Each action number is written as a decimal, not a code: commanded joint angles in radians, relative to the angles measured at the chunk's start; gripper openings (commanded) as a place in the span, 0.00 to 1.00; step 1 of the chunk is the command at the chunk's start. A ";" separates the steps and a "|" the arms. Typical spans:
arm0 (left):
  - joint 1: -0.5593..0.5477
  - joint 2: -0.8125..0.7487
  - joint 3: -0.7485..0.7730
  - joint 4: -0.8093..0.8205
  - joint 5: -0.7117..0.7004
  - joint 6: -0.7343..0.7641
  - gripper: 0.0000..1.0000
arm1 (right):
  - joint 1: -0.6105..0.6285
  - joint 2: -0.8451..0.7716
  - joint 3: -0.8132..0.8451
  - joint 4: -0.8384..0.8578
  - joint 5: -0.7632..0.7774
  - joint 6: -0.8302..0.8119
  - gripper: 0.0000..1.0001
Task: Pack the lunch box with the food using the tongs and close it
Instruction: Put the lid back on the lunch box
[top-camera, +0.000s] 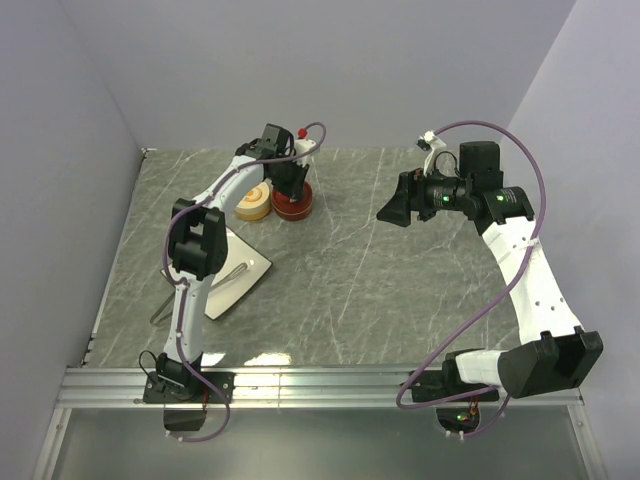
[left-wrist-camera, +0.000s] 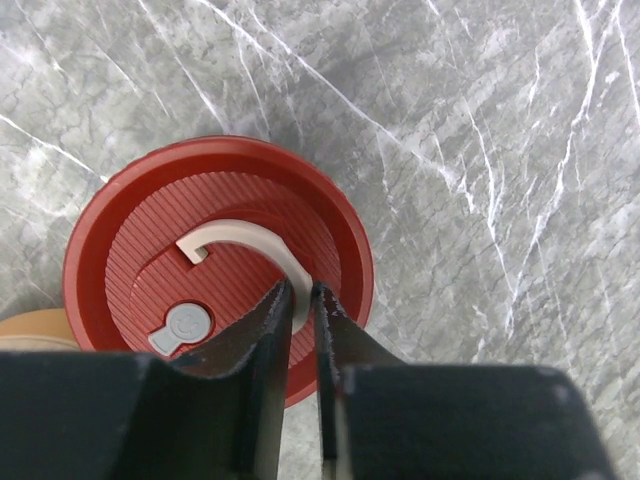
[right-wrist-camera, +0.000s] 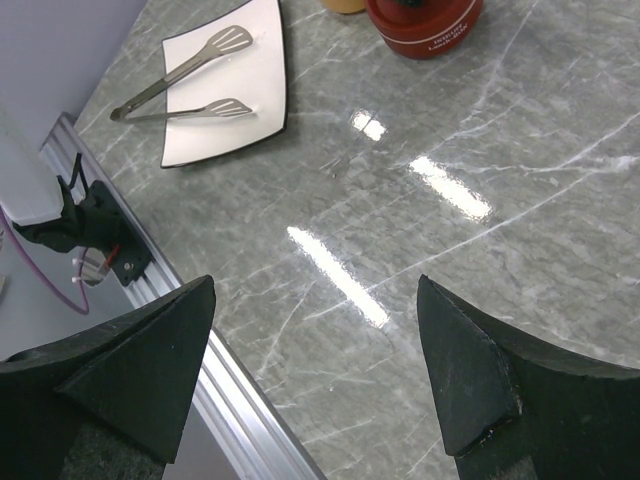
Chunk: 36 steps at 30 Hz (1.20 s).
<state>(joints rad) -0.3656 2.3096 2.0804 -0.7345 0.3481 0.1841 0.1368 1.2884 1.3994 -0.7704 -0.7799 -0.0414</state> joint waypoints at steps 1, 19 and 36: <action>-0.019 -0.004 -0.046 -0.118 -0.049 0.003 0.23 | -0.006 -0.023 0.015 0.026 -0.022 0.008 0.88; -0.049 -0.064 0.073 -0.118 -0.201 0.015 0.40 | -0.008 -0.041 0.026 0.013 -0.013 0.009 0.88; 0.065 -0.426 -0.104 0.006 0.014 -0.118 0.86 | -0.008 -0.080 0.018 -0.036 0.083 -0.078 0.95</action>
<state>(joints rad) -0.3473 2.0190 2.0140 -0.7761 0.2596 0.1230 0.1368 1.2480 1.3998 -0.7963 -0.7326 -0.0822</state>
